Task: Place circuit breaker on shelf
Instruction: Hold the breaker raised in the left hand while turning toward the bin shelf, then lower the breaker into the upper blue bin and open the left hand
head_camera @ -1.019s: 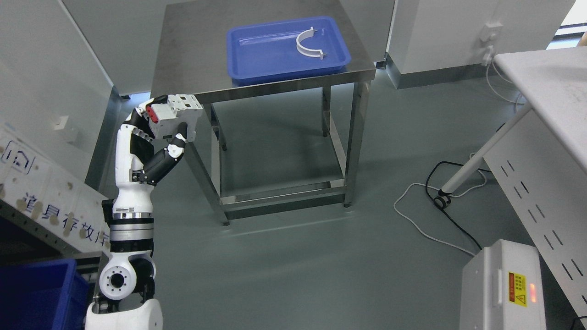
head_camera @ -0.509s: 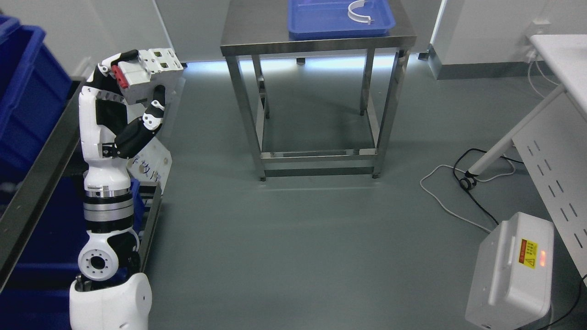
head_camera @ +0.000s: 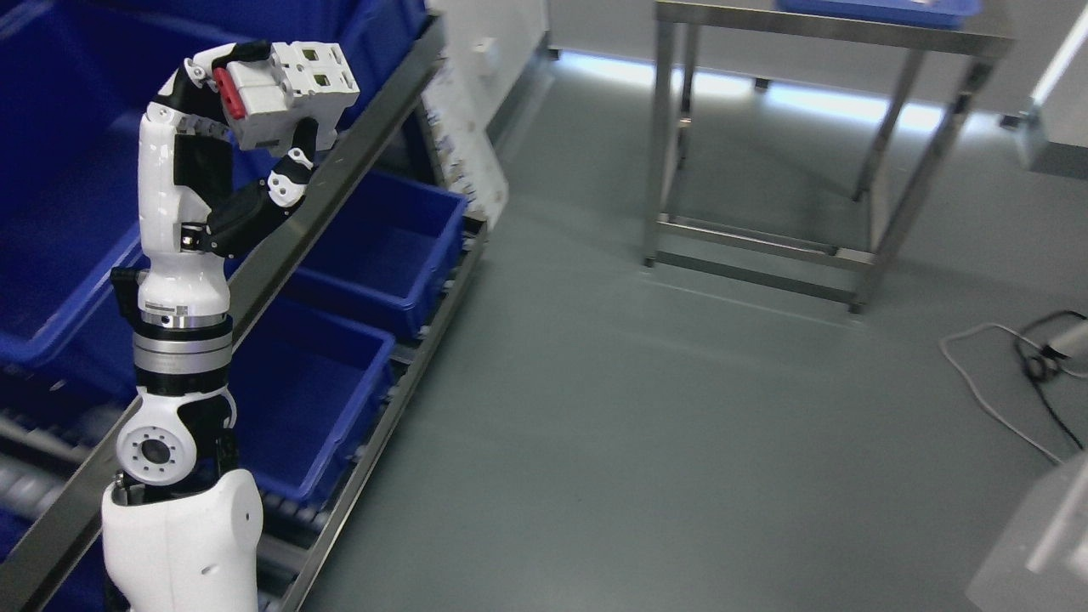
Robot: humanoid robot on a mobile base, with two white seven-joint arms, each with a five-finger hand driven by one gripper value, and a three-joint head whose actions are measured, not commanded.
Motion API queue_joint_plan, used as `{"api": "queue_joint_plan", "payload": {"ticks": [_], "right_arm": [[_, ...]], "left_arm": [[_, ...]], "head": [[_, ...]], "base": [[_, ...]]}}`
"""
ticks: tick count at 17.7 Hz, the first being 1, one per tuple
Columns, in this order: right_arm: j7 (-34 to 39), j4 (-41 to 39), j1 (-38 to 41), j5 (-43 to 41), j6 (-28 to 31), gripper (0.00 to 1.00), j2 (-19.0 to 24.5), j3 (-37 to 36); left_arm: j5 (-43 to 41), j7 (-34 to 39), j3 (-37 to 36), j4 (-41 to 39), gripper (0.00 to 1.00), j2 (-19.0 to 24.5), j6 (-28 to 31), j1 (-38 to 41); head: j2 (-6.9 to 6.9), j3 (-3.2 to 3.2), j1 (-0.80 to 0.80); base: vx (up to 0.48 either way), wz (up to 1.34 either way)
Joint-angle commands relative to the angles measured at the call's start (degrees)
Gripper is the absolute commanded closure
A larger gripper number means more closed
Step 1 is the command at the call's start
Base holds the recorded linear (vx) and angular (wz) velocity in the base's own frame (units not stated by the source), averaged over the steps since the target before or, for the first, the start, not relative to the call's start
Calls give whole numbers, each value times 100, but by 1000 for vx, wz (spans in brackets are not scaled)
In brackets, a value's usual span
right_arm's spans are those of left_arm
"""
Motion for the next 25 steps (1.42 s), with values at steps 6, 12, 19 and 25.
{"api": "queue_joint_plan", "payload": {"ticks": [6, 12, 19, 25], "right_arm": [[0, 0, 0, 0, -4, 0, -100, 0], [0, 0, 0, 0, -4, 0, -100, 0], [0, 0, 0, 0, -4, 0, -100, 0], [0, 0, 0, 0, -4, 0, -100, 0]], "left_arm": [[-905, -515, -754, -19, 94, 829, 1446, -1460], [-2392, -2328, -755, 709, 93, 1084, 1545, -2110], [-3543, -2346, -992, 2456, 93, 1427, 1421, -2637], [-4309, -2154, -1589, 5037, 93, 1383, 992, -3884]], "head": [[0, 0, 0], [0, 0, 0], [0, 0, 0], [0, 0, 0]], "base": [[-229, 1053], [-107, 631], [-39, 212], [-15, 74]]}}
